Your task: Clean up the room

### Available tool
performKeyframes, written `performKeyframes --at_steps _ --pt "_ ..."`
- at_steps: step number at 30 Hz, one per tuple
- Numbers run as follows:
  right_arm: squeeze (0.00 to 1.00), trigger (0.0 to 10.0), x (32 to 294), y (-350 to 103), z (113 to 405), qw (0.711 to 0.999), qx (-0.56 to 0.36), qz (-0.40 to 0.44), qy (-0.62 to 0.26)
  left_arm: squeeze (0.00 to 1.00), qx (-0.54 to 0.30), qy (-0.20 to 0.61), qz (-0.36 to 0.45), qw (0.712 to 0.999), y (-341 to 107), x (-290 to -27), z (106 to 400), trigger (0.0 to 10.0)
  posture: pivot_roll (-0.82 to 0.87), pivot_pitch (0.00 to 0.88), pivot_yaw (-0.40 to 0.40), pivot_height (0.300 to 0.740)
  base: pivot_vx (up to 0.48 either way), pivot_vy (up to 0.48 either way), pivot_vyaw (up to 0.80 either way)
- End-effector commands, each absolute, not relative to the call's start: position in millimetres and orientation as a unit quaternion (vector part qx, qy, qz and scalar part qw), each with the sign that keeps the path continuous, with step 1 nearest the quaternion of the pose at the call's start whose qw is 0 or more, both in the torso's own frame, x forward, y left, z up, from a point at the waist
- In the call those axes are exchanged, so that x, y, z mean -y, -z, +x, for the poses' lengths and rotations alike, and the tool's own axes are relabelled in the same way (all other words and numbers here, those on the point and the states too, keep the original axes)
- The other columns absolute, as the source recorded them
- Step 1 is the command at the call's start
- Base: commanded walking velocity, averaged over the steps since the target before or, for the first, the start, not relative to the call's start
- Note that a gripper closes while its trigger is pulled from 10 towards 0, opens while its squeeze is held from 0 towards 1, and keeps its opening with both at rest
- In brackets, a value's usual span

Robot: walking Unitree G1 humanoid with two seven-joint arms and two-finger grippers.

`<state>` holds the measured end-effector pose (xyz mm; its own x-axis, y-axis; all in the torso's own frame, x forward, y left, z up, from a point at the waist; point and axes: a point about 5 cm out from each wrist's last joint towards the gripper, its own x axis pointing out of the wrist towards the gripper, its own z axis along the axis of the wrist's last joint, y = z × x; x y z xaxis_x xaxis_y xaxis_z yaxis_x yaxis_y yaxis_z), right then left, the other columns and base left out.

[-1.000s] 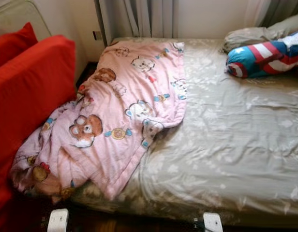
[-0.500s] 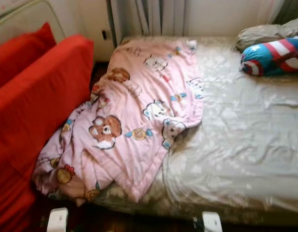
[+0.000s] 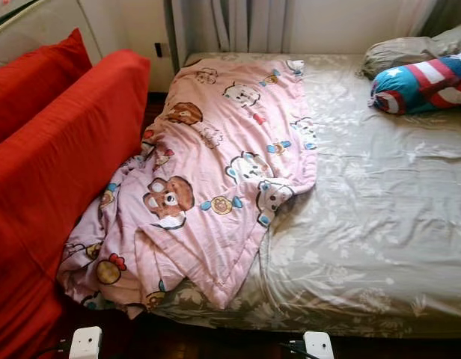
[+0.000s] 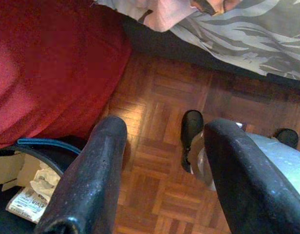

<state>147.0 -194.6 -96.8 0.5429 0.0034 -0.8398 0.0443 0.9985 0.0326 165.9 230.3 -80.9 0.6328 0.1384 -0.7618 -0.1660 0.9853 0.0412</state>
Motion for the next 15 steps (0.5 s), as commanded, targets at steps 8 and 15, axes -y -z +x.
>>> performKeyframes --at_steps 8,15 --pt "0.00 10.0 196.4 98.4 141.6 0.876 -0.482 0.023 0.010 0.00 -0.437 -0.085 -0.017 0.895 85.3 -230.7 156.3 10.0 0.05 0.145 0.016 0.740 0.000 0.000 0.80" --pt "0.00 10.0 193.9 98.1 143.4 0.876 -0.481 0.023 0.008 0.00 -0.438 -0.084 -0.017 0.895 85.4 -230.6 156.1 10.0 0.05 0.145 0.016 0.740 0.000 0.000 0.80"
